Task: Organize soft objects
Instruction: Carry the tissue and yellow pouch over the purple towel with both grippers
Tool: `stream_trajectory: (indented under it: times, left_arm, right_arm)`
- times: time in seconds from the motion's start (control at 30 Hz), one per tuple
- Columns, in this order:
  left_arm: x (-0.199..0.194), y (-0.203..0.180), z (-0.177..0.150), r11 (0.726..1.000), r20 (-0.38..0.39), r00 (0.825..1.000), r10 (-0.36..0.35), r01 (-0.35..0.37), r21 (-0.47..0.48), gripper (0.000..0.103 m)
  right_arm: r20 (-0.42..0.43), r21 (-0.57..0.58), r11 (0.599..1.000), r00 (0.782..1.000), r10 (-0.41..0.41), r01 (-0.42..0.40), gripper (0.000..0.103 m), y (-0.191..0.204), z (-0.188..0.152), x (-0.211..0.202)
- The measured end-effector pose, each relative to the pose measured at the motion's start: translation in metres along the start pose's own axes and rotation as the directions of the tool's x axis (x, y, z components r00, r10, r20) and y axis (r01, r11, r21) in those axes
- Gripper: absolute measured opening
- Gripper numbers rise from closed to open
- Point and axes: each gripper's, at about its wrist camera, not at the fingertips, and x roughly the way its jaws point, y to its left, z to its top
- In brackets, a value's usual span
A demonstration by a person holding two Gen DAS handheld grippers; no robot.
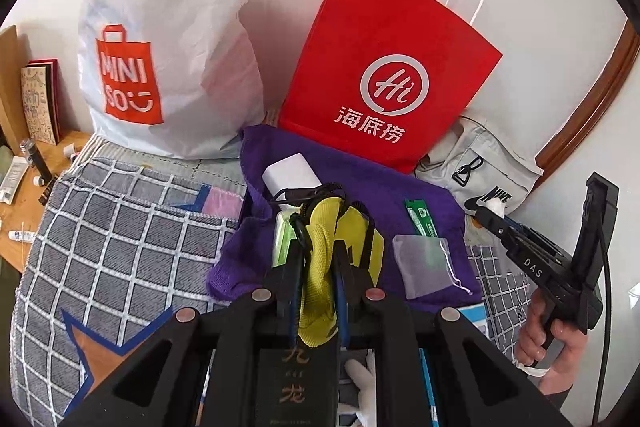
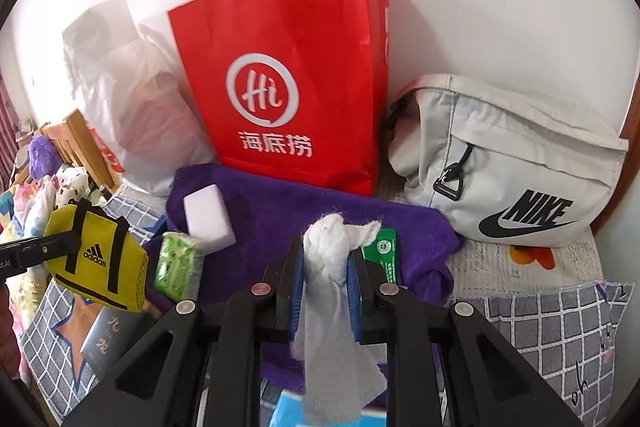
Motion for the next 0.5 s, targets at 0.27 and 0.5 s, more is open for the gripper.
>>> stream_trajectory:
  times: [0.27,0.5]
  left_arm:
    - [0.046,-0.022,0.021,0.999,-0.045,0.999,-0.027,0.028,0.038,0.014]
    - [0.088,-0.039,0.035,0.998,-0.075,0.996,-0.038,0.042,0.054,0.014]
  right_arm:
    - [-0.069,0.035,0.999,0.998,-0.006,0.009,0.019,-0.020,-0.008,0.039]
    - [-0.164,0.037,0.999,0.986,-0.011,0.017,0.019,-0.033,-0.020,0.069]
